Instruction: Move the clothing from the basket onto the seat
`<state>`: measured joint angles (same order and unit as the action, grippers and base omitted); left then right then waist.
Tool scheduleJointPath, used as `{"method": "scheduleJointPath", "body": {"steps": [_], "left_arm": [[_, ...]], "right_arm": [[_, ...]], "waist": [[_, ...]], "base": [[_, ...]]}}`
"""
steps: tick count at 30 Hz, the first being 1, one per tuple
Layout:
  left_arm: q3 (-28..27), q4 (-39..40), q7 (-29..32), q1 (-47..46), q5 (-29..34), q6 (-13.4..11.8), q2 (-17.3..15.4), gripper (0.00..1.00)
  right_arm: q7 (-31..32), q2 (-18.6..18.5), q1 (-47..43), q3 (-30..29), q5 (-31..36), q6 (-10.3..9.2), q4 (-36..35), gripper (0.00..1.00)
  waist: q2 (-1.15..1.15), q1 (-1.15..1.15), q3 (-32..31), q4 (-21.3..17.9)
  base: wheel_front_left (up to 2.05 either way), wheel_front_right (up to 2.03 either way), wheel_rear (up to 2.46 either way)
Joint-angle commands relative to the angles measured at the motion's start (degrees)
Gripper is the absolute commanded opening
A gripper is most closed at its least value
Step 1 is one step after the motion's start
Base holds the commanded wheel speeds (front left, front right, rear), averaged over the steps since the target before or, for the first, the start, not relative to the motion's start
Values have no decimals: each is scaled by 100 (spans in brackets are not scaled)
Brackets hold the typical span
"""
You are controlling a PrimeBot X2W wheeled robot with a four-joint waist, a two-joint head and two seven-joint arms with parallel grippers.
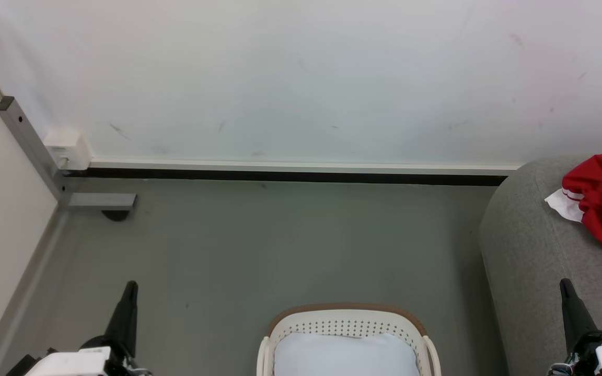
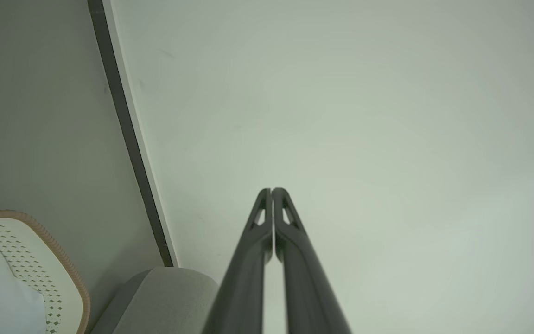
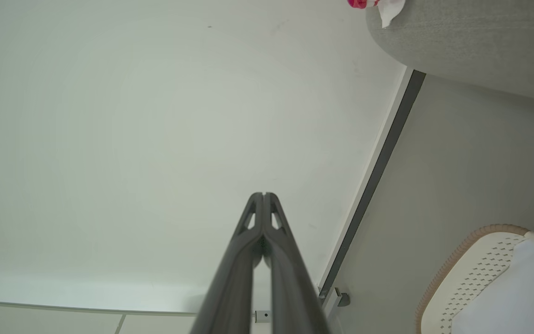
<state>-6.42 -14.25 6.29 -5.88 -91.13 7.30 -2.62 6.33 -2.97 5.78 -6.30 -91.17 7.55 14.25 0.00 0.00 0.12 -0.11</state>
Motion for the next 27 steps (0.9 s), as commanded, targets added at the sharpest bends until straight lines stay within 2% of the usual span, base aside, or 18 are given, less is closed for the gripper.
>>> {"method": "scheduleJointPath", "body": {"steps": [1,27], "left_arm": [[-22,30,36,-62,-104,34,-47,0],[-22,31,48,-61,-162,34,-46,0]], "right_arm": [[26,10,75,-40,-103,-12,-41,0],[43,9,77,-47,-122,-12,-41,0]], "waist": [[0,0,2,4],[0,0,5,11]], "base": [[0,0,0],[0,0,0]]}}
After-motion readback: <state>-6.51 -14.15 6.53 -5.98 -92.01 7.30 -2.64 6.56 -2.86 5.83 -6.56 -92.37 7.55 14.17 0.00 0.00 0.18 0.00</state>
